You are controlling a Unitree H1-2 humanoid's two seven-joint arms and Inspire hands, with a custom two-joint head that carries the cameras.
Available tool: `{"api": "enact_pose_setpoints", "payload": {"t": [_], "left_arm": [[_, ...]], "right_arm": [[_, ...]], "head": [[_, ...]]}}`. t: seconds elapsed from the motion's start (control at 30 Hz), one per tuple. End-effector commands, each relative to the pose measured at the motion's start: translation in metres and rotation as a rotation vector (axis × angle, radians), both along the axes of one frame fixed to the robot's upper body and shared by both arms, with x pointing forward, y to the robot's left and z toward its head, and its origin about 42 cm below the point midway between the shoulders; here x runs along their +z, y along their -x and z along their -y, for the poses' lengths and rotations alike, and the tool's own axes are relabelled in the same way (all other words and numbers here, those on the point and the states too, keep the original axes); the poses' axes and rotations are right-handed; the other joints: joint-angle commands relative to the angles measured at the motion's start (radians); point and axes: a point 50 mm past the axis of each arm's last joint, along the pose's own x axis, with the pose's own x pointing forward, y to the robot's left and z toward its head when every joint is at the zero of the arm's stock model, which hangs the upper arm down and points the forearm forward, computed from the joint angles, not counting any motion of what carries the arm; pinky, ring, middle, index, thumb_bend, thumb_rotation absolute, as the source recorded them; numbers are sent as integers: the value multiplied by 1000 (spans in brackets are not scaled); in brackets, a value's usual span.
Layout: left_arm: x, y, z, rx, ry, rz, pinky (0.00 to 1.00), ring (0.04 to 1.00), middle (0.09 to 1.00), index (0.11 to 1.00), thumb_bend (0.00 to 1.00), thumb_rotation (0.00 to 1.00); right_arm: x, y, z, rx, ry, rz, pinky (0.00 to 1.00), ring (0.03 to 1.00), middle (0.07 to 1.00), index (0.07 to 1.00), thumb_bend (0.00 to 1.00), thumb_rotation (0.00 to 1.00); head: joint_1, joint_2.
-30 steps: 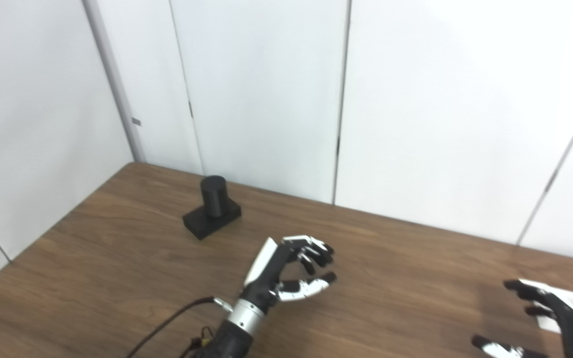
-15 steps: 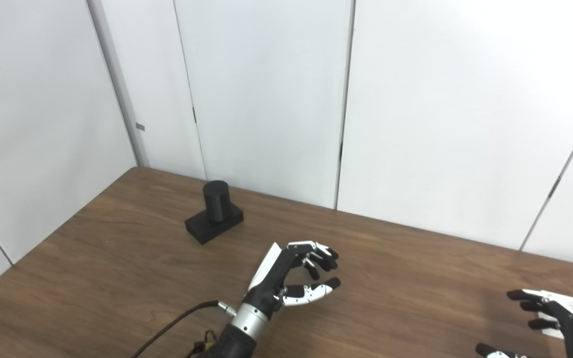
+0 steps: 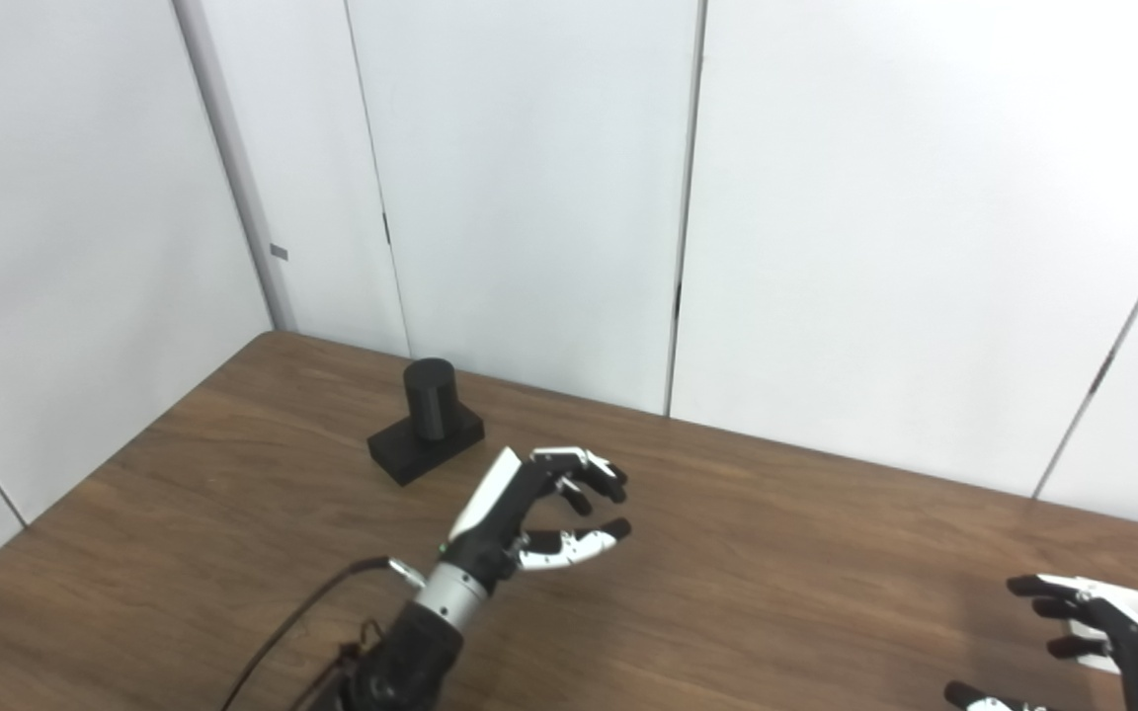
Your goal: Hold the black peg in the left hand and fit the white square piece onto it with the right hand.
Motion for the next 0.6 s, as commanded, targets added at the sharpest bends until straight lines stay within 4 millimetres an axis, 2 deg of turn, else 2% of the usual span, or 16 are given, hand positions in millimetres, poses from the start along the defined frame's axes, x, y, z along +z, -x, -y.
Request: {"api": "enact_pose_setpoints", "payload": {"t": [0.0,0.27,0.33,0.57], "left_arm": [[40,-13,-4,1,-27,118,553,656,684,649,793,88],[68,-16,-33,89,-75,148,571,688,714,672,848,60],[74,-15,-38,119,-85,149,560,685,715,674,845,88],[89,-19,-60,203,-128,174,533,660,720,698,814,67]], "right_arm": [[16,-7,1,17,5,81,513,672,702,626,649,0],[17,-7,2,15,7,84,496,664,701,620,650,0],[18,-7,2,13,8,81,496,664,701,620,653,0],[18,-7,2,13,4,76,493,664,703,623,647,0]], "head": [[0,1],[6,0],[8,3],[9,2]]}}
